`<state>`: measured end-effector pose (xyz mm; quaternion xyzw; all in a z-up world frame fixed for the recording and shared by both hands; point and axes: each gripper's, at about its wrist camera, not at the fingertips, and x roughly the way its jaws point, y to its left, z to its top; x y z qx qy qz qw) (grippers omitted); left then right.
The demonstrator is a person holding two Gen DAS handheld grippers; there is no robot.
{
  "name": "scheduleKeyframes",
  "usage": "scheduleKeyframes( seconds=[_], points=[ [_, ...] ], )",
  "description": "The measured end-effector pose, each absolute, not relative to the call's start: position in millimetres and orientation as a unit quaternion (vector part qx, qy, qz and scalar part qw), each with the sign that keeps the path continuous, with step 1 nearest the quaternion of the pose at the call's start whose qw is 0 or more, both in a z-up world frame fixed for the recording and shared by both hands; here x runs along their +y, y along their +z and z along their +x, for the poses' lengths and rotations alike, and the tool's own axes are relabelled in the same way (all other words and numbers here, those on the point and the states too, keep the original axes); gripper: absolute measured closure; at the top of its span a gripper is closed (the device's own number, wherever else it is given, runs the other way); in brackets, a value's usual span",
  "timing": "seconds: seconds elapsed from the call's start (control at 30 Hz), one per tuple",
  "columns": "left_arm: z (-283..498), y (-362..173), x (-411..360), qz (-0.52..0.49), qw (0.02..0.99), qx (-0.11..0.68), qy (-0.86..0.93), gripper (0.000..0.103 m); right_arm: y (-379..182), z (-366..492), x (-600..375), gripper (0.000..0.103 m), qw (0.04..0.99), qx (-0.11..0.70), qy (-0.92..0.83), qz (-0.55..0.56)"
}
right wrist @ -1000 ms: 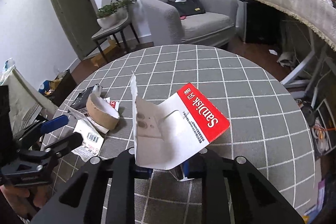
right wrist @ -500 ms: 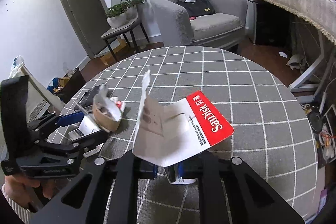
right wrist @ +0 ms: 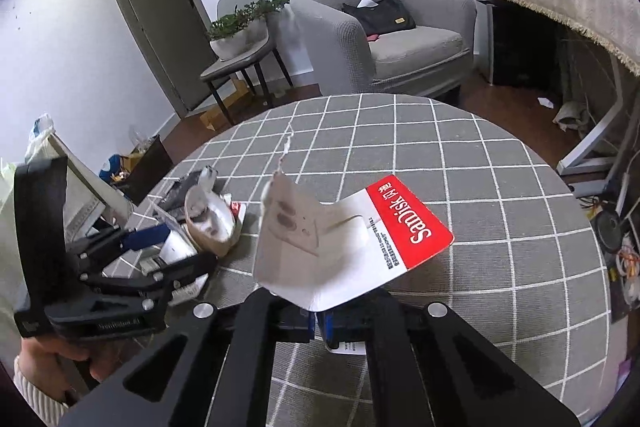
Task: Collect trash
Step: 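Carry the barcode card over the teal bin and open the left tool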
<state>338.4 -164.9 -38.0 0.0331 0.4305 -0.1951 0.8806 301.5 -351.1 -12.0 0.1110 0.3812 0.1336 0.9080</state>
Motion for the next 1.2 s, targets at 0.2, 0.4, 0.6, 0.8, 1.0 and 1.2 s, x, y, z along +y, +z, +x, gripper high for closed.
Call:
scheduleKeyframes(
  seconds=[0.2, 0.4, 0.6, 0.8, 1.0, 1.2],
  points=[
    [326.8, -32.1, -160.6, 0.040, 0.870, 0.448, -0.201, 0.025, -5.9, 298.6, -348.2, 0.100, 0.908, 0.374, 0.141, 0.127],
    [307.4, -19.6, -153.8, 0.029, 0.862, 0.451, -0.228, 0.025, 2.9, 292.0, -339.7, 0.100, 0.910, 0.365, 0.145, 0.132],
    [292.1, -32.3, -139.9, 0.014, 0.845, 0.485, -0.224, 0.026, 4.5, 281.5, -329.4, 0.100, 0.910, 0.368, 0.141, 0.129],
    [264.0, -21.1, -134.3, 0.018, 0.844, 0.483, -0.231, 0.026, 10.4, 264.2, -321.2, 0.100, 0.914, 0.362, 0.136, 0.123],
    [241.4, -28.2, -122.4, -0.031, 0.826, 0.508, -0.242, 0.026, 18.6, 241.1, -312.7, 0.100, 0.920, 0.350, 0.132, 0.122],
    [221.1, -22.3, -111.9, -0.093, 0.812, 0.493, -0.299, 0.026, 19.2, 223.8, -307.3, 0.100, 0.920, 0.349, 0.130, 0.119]
  ],
)
